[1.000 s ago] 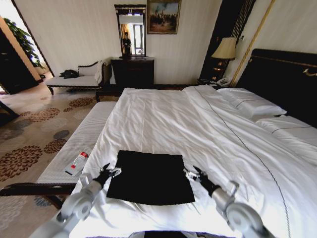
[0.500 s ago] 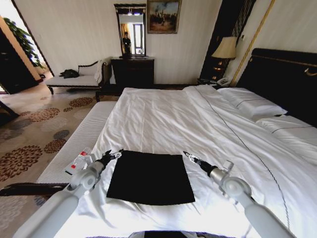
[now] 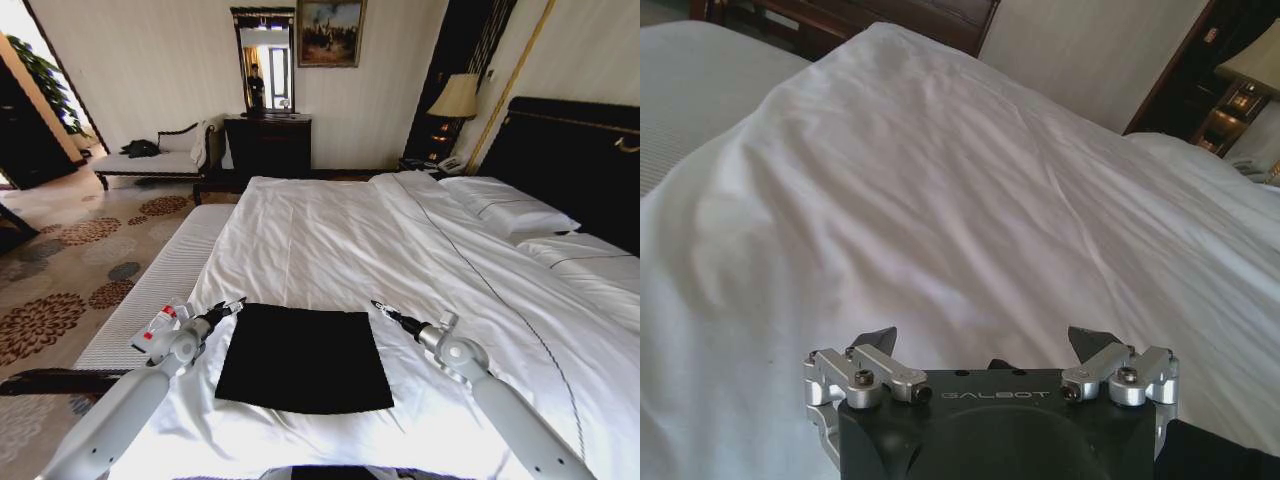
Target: Fold the clothes on the bed.
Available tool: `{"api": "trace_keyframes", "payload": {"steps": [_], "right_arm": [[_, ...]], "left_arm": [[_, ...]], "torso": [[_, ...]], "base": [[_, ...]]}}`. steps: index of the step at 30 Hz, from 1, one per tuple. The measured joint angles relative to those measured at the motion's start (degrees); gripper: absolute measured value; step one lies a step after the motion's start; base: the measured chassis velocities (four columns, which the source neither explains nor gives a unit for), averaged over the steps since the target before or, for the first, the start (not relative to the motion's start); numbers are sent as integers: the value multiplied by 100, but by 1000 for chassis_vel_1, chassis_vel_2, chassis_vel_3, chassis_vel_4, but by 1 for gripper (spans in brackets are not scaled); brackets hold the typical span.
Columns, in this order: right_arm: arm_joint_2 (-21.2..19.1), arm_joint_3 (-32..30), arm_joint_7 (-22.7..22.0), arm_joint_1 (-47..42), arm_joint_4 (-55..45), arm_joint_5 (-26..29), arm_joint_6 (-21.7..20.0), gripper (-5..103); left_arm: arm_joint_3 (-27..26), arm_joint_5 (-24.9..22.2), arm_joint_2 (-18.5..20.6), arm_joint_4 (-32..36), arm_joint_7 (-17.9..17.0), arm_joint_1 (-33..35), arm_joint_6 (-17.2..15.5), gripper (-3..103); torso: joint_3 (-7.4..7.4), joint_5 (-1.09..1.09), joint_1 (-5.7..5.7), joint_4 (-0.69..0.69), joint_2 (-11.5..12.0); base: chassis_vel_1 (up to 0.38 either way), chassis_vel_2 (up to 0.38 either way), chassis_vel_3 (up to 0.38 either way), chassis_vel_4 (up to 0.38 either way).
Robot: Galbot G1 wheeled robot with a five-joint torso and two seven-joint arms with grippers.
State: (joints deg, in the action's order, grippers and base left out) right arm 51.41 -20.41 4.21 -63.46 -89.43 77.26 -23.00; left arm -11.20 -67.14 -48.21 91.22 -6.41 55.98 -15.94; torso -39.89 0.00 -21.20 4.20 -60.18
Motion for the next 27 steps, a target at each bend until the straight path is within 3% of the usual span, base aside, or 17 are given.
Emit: {"api": "trace_keyframes", "payload": {"steps": [5,8,9,20,27], "right_arm": [[99,98,44,136,206,-45,-8,96],[127,142,62,148,214,-57,-20,91],[135,162,67,147,214,-74,-23,85],[237,348,123,125,158,-241,-48,71],[241,340,119,119,166,-246,-44,49]], "left_arm": [[79,-97,30,37,2,-64,-36,97],[89,-110,53,80,-2,-60,-40,97],[88,-110,56,90,-4,-51,-40,97],[14,-38,34,253,-25,148,-36,97],[-10,-29,65,281,-29,169,-31,97]], "torso": [[0,0,0,-1,0],[0,0,1,-1,-1],[0,0,1,-1,-1],[0,-1,1,-1,-1],[0,0,1,-1,-1]], "base": [[0,0,0,0],[0,0,0,0],[0,0,0,0],[0,0,0,0],[0,0,0,0]]}}
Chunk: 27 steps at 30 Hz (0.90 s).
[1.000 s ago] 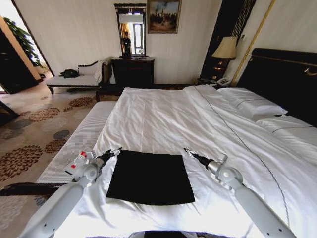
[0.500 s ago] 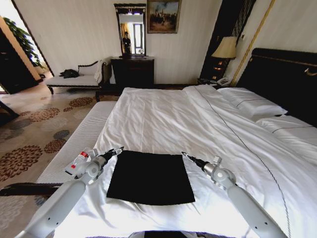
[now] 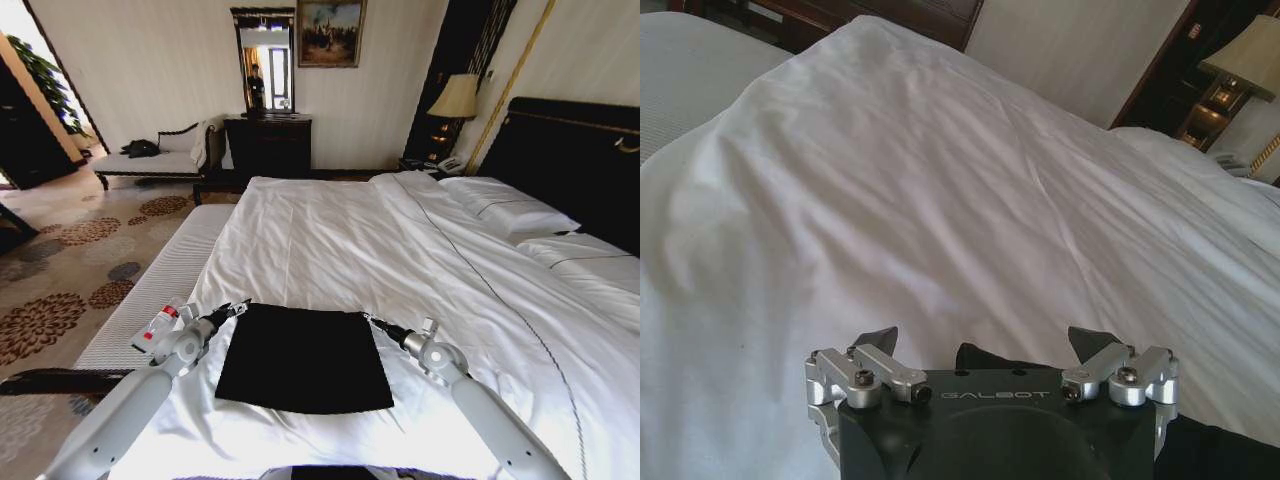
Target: Fold the clothes on the bed.
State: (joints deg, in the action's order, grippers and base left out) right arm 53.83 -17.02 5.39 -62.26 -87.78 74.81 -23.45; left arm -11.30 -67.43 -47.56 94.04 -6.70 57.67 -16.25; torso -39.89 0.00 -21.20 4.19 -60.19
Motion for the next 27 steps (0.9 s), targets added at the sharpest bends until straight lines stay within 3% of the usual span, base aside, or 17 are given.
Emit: {"api": "trace_keyframes", "payload": {"steps": [1,5,7,11,14,27], "right_arm": [[0,0,0,0,0,0,0,49],[-2,-12,0,-23,-32,3,7,28],[-2,-12,1,-30,-44,3,8,28],[16,1,8,-49,-68,-19,19,6],[21,2,12,-50,-80,-23,24,1],[-4,-75,17,-93,-178,-11,44,0]], "left_arm": [[0,0,0,0,0,0,0,97],[7,12,-25,-1,-9,-5,0,97],[9,14,-27,0,-10,-7,0,97],[9,14,-22,6,-16,-21,0,97],[0,14,-2,24,-18,-19,0,97],[-23,28,-9,74,-4,68,-49,97]], "torso": [[0,0,0,0,0],[0,0,0,0,0],[0,0,0,0,0],[0,0,0,0,0],[0,0,0,0,0],[0,0,0,0,0]], "base": [[0,0,0,0],[0,0,0,0],[0,0,0,0],[0,0,0,0],[0,0,0,0],[0,0,0,0]]}}
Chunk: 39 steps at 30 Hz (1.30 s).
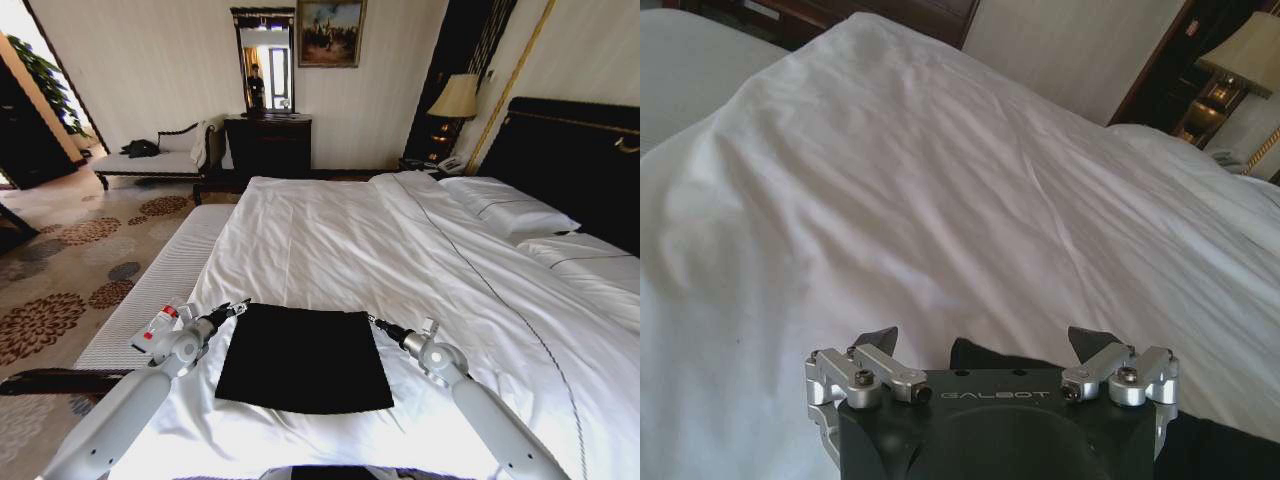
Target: Fold the clothes on the bed.
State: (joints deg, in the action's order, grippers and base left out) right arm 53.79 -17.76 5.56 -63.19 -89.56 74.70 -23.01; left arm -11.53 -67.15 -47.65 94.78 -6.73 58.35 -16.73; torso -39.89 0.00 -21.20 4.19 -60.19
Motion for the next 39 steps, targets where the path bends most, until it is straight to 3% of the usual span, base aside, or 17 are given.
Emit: {"api": "trace_keyframes", "payload": {"steps": [13,18,21,23,29,30,32,35,38,39], "right_arm": [[-35,-43,-24,-51,-27,0,5,0],[-37,-45,-34,-61,-38,-1,8,0],[-43,-56,-41,-59,-39,-1,11,0],[-46,-63,-42,-58,-39,-1,12,0],[-54,-85,-44,-63,-46,-1,19,0],[-54,-85,-44,-63,-46,-1,19,0],[-54,-87,-44,-68,-51,-1,20,0],[-54,-91,-44,-75,-70,-1,22,0],[-54,-100,-45,-84,-97,-1,24,0],[-55,-105,-48,-87,-106,-1,26,0]], "left_arm": [[168,30,-253,-291,19,-221,-179,96],[307,58,-403,-409,-65,-403,-281,81],[360,59,-449,-457,-118,-469,-301,65],[364,58,-451,-464,-121,-477,-302,65],[364,42,-413,-462,-122,-482,-302,38],[364,42,-413,-462,-122,-482,-302,38],[352,35,-407,-452,-127,-483,-298,27],[342,34,-402,-428,-137,-479,-287,21],[334,34,-396,-389,-154,-451,-274,5],[328,37,-394,-377,-160,-439,-270,5]], "torso": [[0,0,0,0,0],[0,0,0,1,0],[0,0,0,1,0],[0,0,0,1,0],[0,0,0,0,0],[0,0,0,0,0],[0,0,0,0,0],[0,0,0,0,0],[0,0,0,0,0],[0,0,0,0,0]], "base": [[0,0,0,0],[0,0,0,0],[0,0,0,0],[0,0,0,0],[0,0,0,0],[0,0,0,0],[0,0,0,0],[0,0,0,0],[0,0,0,0],[0,0,0,0]]}}
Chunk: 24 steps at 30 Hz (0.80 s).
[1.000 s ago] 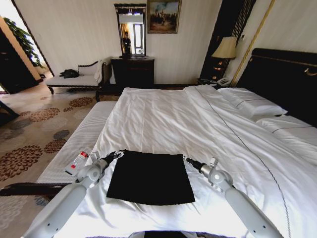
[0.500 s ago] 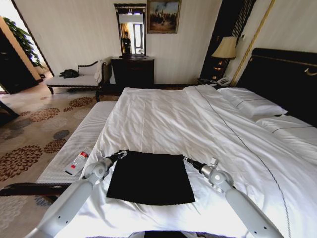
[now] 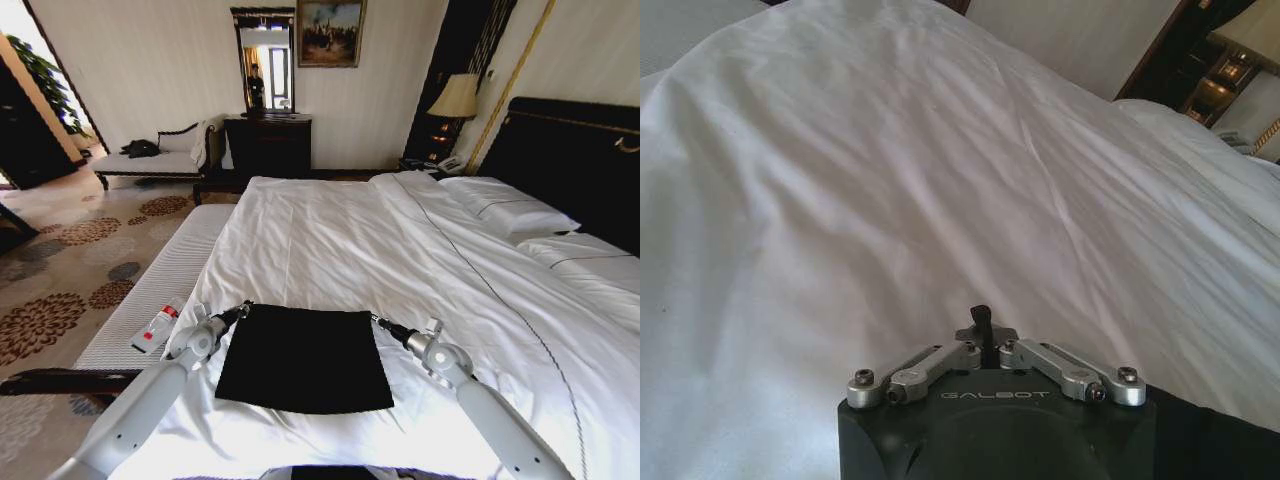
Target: Fold the clothes on the bed.
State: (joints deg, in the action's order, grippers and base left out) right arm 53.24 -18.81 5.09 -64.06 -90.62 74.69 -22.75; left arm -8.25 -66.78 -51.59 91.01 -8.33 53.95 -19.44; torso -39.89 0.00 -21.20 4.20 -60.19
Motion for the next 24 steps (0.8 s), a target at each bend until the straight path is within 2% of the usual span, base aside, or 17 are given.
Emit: {"api": "trace_keyframes", "payload": {"steps": [3,12,16,24], "right_arm": [[-1,-12,-3,-16,-15,-1,4,0],[5,-67,-66,-81,-158,-65,93,0],[-47,-183,-142,-124,-449,12,130,0],[-368,-634,-422,-201,-1433,415,219,0]], "left_arm": [[-17,8,5,24,-5,34,10,1],[-97,43,138,185,-10,153,54,1],[-180,-17,271,390,-60,152,78,1],[-491,-316,685,1223,-256,99,147,1]], "torso": [[0,0,0,0,0],[0,-1,0,-1,0],[0,0,0,0,0],[0,0,0,-1,0]], "base": [[0,0,0,0],[0,0,0,0],[0,0,0,0],[0,0,0,0]]}}
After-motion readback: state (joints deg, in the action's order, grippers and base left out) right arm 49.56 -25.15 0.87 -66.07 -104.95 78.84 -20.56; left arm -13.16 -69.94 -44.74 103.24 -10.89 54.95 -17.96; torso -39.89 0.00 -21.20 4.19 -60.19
